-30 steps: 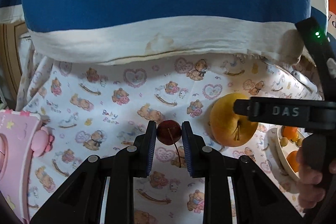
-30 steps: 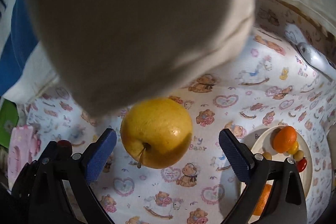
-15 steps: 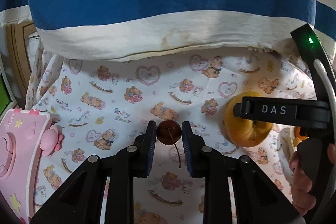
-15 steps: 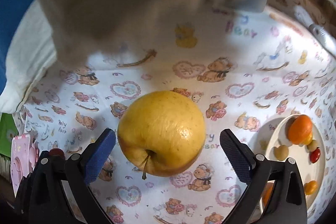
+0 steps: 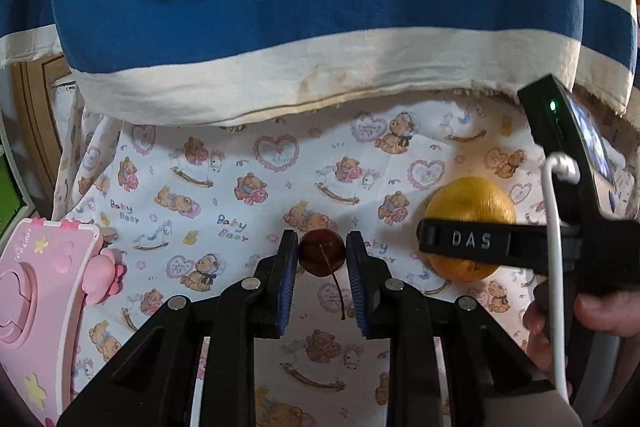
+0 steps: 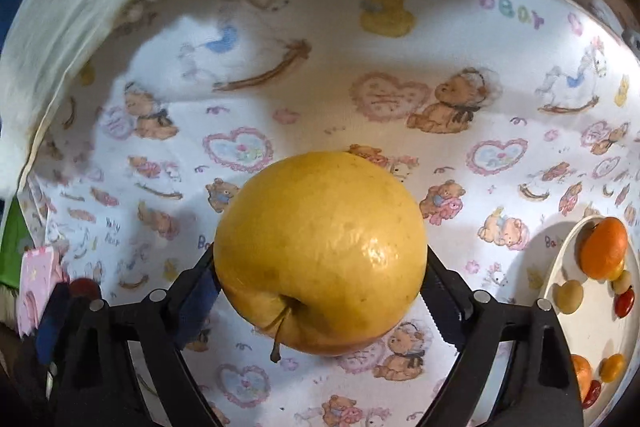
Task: Organize fruits
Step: 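Carry the yellow apple over the plate and lower it with the right gripper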
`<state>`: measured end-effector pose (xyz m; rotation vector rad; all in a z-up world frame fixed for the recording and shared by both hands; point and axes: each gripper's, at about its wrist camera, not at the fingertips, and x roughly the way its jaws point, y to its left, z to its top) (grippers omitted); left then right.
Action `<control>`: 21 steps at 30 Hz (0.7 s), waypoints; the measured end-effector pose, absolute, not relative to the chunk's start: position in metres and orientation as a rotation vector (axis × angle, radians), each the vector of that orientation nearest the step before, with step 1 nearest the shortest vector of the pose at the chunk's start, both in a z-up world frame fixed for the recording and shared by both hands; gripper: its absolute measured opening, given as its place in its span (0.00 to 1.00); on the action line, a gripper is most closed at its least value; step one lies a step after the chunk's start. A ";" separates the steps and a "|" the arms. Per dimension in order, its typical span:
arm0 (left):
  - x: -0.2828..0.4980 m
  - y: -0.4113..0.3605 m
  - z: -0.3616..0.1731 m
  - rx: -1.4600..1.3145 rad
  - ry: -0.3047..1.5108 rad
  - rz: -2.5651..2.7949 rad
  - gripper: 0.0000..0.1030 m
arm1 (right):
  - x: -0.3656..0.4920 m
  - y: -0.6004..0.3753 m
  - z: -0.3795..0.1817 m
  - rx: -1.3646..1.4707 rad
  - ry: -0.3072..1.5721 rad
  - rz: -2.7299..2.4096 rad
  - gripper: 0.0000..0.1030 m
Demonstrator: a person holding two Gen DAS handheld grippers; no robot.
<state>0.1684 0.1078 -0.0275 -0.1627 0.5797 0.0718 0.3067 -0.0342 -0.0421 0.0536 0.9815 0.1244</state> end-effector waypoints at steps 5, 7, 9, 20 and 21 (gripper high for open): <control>0.163 0.110 -0.019 -0.162 0.553 0.074 0.23 | 0.295 -0.039 -0.041 0.033 0.985 0.165 0.88; 0.161 0.109 -0.015 -0.159 0.547 0.074 0.23 | 0.289 -0.039 -0.039 -0.004 0.992 0.185 0.89; 0.157 0.105 -0.011 -0.146 0.529 0.065 0.23 | 0.281 -0.040 -0.038 -0.024 1.007 0.213 0.88; 0.145 0.085 0.003 -0.084 0.478 0.036 0.23 | 0.234 -0.077 -0.044 -0.041 1.098 0.339 0.88; 0.144 0.084 0.003 -0.081 0.469 0.039 0.23 | 0.232 -0.074 -0.046 -0.056 1.099 0.343 0.88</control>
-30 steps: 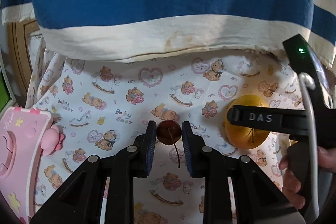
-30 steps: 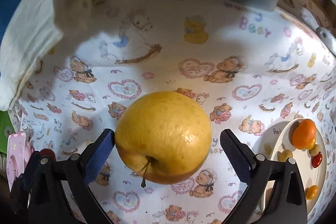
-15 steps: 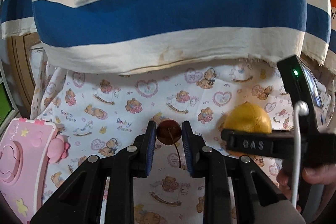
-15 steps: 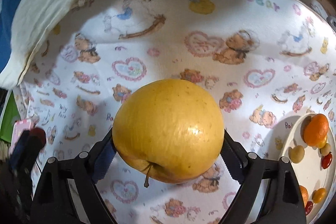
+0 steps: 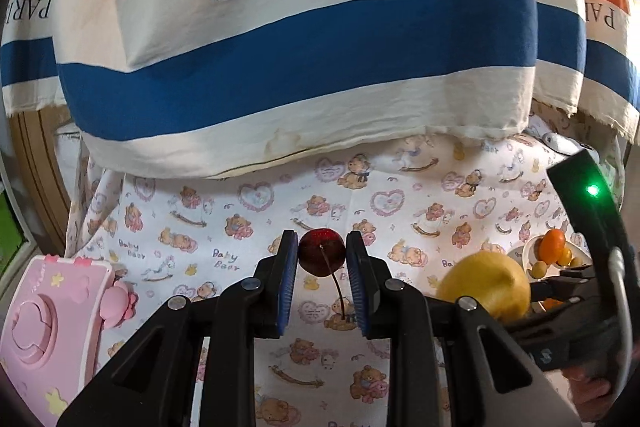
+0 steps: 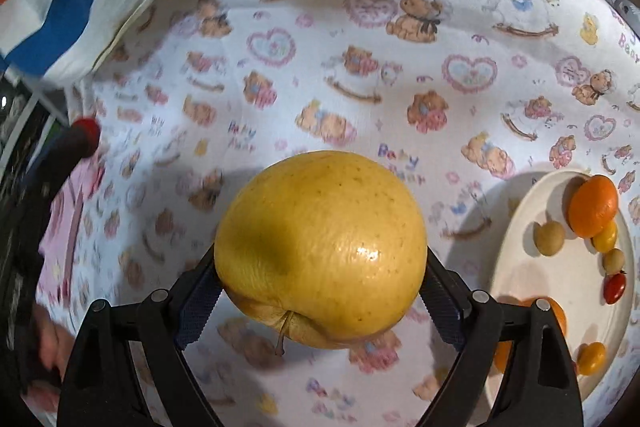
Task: Organize fruits
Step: 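Carry the yellow apple over the plate and lower it with the right gripper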
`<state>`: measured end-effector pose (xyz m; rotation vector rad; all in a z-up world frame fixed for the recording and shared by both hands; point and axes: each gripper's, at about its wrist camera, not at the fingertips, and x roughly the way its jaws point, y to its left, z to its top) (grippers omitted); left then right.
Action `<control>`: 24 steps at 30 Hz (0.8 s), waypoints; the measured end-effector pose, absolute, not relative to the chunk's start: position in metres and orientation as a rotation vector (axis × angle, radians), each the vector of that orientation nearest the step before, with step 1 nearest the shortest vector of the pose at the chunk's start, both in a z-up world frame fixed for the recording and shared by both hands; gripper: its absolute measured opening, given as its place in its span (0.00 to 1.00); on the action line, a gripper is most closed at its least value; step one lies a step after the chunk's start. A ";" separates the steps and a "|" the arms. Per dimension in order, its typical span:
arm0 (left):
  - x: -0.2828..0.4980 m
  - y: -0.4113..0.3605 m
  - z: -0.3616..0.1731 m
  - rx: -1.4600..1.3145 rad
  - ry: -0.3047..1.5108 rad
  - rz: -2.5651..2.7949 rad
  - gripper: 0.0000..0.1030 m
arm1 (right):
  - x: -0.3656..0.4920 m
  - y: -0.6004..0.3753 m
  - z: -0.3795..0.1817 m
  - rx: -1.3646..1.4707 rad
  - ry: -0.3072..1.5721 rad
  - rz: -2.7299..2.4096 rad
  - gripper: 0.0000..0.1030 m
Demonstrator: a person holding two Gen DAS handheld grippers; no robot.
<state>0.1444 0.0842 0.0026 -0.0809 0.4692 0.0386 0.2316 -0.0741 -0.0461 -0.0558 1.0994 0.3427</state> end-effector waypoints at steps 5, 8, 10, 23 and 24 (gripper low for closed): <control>0.145 0.088 0.003 -0.122 0.469 0.004 0.23 | 0.213 -0.082 -0.042 -0.056 1.095 0.392 0.88; 0.140 0.081 0.007 -0.092 0.450 -0.001 0.23 | 0.205 -0.084 -0.034 -0.079 1.076 0.419 0.88; 0.138 0.077 0.007 -0.072 0.449 0.002 0.23 | 0.201 -0.087 -0.031 -0.078 1.085 0.429 0.88; 0.116 0.056 0.025 -0.033 0.417 -0.053 0.23 | 0.168 -0.138 0.018 -0.010 0.958 0.441 0.88; 0.113 0.051 0.027 -0.026 0.411 -0.064 0.23 | 0.166 -0.148 0.024 0.001 0.944 0.432 0.88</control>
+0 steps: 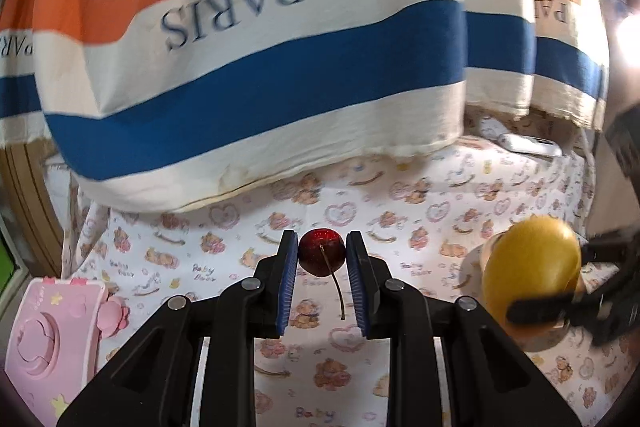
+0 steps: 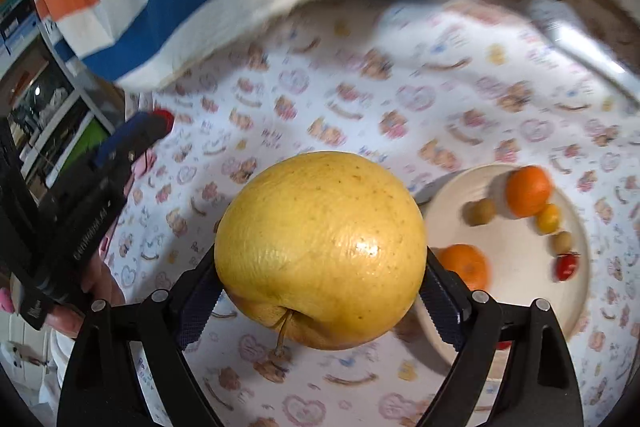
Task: Organize fruits
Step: 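Carry the yellow apple over the plate and lower it with the right gripper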
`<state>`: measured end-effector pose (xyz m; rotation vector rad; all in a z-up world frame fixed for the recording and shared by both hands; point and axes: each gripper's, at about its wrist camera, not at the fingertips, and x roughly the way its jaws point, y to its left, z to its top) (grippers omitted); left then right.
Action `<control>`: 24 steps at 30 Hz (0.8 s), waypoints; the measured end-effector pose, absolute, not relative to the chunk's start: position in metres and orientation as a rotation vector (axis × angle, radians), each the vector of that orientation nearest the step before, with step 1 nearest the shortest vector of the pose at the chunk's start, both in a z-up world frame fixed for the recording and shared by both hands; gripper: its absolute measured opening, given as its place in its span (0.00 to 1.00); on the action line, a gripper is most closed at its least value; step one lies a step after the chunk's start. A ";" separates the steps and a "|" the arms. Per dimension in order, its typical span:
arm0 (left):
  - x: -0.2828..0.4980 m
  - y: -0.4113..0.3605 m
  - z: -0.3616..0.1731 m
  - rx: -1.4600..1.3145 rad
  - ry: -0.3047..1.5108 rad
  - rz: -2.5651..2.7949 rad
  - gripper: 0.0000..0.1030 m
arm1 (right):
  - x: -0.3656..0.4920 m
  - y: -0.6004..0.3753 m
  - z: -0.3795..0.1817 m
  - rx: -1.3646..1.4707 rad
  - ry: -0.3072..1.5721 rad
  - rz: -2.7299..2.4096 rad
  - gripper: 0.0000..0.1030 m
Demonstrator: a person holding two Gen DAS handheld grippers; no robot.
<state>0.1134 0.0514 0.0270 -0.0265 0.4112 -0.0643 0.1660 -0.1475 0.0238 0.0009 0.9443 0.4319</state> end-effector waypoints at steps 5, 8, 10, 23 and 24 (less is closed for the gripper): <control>0.103 0.027 0.031 0.025 0.387 -0.123 0.23 | 0.169 -0.202 0.037 0.119 0.910 0.388 0.88; 0.107 0.020 0.026 0.035 0.398 -0.136 0.23 | 0.170 -0.227 0.037 0.127 0.880 0.319 0.88; 0.110 0.018 0.022 0.035 0.417 -0.141 0.23 | 0.173 -0.240 0.032 0.138 0.878 0.280 0.88; 0.111 0.003 0.014 0.061 0.441 -0.174 0.23 | 0.189 -0.278 -0.020 0.184 0.929 0.184 0.88; 0.110 0.001 0.013 0.064 0.444 -0.178 0.23 | 0.188 -0.279 -0.022 0.184 0.926 0.187 0.88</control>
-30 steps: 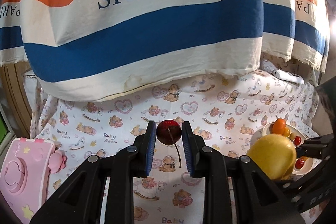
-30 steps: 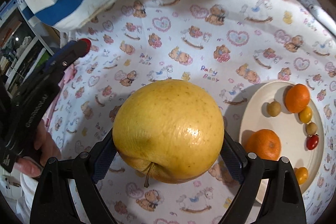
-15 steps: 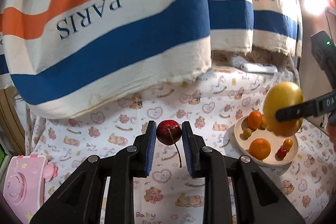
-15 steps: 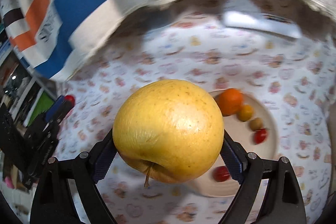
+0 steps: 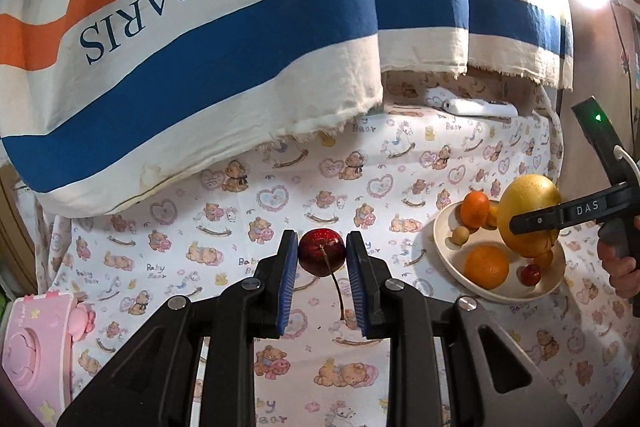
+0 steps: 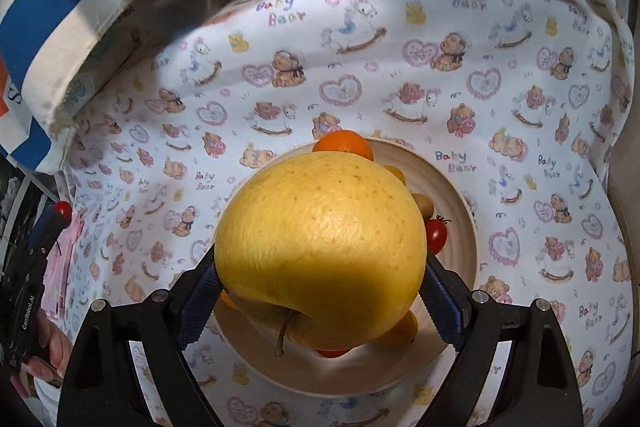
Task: Organize fruits
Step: 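Carry the yellow apple over the plate and lower it with the right gripper, then open the right gripper to release the apple onto the plate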
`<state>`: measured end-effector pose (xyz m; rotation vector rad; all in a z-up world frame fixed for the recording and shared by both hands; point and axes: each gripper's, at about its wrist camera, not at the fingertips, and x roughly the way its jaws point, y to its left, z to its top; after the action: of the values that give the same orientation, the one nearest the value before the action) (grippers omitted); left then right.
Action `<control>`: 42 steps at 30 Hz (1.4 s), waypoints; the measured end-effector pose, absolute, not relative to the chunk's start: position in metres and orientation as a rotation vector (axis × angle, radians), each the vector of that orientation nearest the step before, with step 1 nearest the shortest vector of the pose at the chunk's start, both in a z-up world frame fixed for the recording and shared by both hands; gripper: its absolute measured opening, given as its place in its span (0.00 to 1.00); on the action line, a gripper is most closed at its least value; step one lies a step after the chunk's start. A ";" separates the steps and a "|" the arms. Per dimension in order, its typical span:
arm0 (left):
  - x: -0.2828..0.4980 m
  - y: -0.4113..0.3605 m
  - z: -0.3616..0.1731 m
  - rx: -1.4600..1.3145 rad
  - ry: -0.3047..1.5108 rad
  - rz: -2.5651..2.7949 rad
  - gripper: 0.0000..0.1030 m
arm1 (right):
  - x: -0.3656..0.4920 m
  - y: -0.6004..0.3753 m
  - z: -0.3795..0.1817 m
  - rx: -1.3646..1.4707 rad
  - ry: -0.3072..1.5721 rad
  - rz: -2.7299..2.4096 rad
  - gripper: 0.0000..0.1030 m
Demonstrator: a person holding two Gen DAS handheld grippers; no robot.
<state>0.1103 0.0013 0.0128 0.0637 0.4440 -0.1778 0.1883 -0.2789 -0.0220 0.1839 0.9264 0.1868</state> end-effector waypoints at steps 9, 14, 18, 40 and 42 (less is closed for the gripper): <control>0.105 -0.020 0.010 0.135 0.440 -0.200 0.23 | 0.190 -0.285 -0.034 0.185 0.929 0.193 0.88; 0.105 -0.023 0.008 0.138 0.449 -0.198 0.23 | 0.196 -0.280 -0.042 0.191 0.958 0.204 0.89; 0.102 -0.027 0.007 0.152 0.445 -0.211 0.23 | 0.195 -0.280 -0.041 0.193 0.931 0.206 0.89; 0.113 -0.061 -0.005 0.175 0.519 -0.298 0.23 | 0.194 -0.274 -0.041 0.154 0.884 0.152 0.90; 0.113 -0.063 -0.004 0.172 0.516 -0.299 0.23 | 0.193 -0.272 -0.042 0.142 0.875 0.145 0.90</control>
<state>0.1131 -0.0632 -0.0036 0.1718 0.5161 -0.2995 0.1931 -0.2721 -0.0416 0.1423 0.8745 0.1449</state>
